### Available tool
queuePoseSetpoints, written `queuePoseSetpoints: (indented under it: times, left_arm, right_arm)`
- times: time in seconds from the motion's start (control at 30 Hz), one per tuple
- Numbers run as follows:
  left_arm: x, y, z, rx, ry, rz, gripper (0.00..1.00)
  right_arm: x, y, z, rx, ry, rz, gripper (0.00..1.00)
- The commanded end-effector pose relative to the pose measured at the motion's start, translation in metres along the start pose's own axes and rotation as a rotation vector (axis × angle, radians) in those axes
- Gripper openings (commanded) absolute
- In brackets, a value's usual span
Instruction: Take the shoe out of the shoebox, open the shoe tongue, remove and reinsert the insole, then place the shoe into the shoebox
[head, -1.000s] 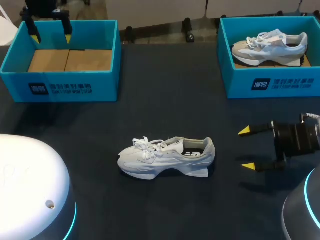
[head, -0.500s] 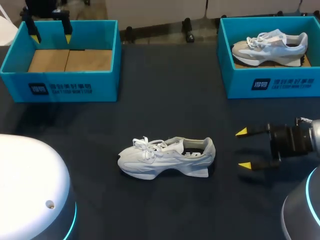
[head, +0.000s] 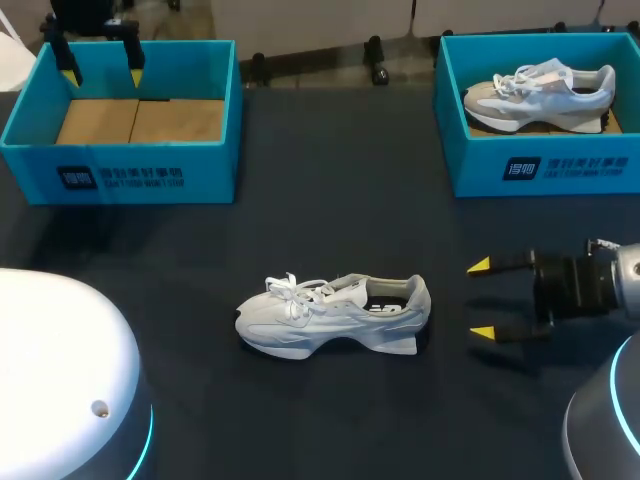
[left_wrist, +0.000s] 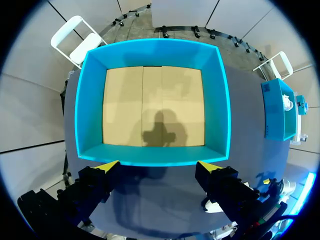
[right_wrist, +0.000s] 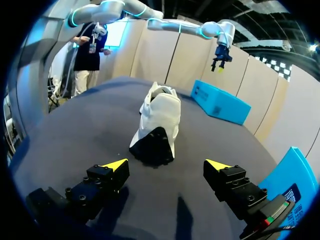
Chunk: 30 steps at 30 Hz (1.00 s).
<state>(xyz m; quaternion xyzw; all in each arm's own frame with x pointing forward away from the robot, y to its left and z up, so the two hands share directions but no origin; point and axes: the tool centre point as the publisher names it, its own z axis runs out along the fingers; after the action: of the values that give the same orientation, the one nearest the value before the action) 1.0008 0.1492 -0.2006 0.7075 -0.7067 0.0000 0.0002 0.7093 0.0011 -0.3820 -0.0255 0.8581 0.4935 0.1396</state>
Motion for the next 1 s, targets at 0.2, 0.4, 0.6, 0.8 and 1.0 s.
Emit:
queuePoseSetpoints:
  times: [0.2,0.4,0.6,0.8,1.0]
  left_arm:
    - [0.0,0.0,0.0,0.0,0.0,0.0,1.0]
    - [0.0,0.0,0.0,0.0,0.0,0.0,1.0]
    - [0.0,0.0,0.0,0.0,0.0,0.0,1.0]
    - [0.0,0.0,0.0,0.0,0.0,0.0,1.0]
    - [0.0,0.0,0.0,0.0,0.0,0.0,1.0]
  right_arm:
    - [0.0,0.001,0.0,0.005,0.0,0.0,1.0]
    - [0.001,0.004,0.001,0.013,0.002,0.022,1.0]
    - [0.0,0.01,0.005,0.007,-0.004,0.066,1.0]
    - [0.001,0.009,0.008,0.044,-0.003,0.133,1.0]
    - [0.004,0.006,0.011,0.041,-0.007,0.158,1.0]
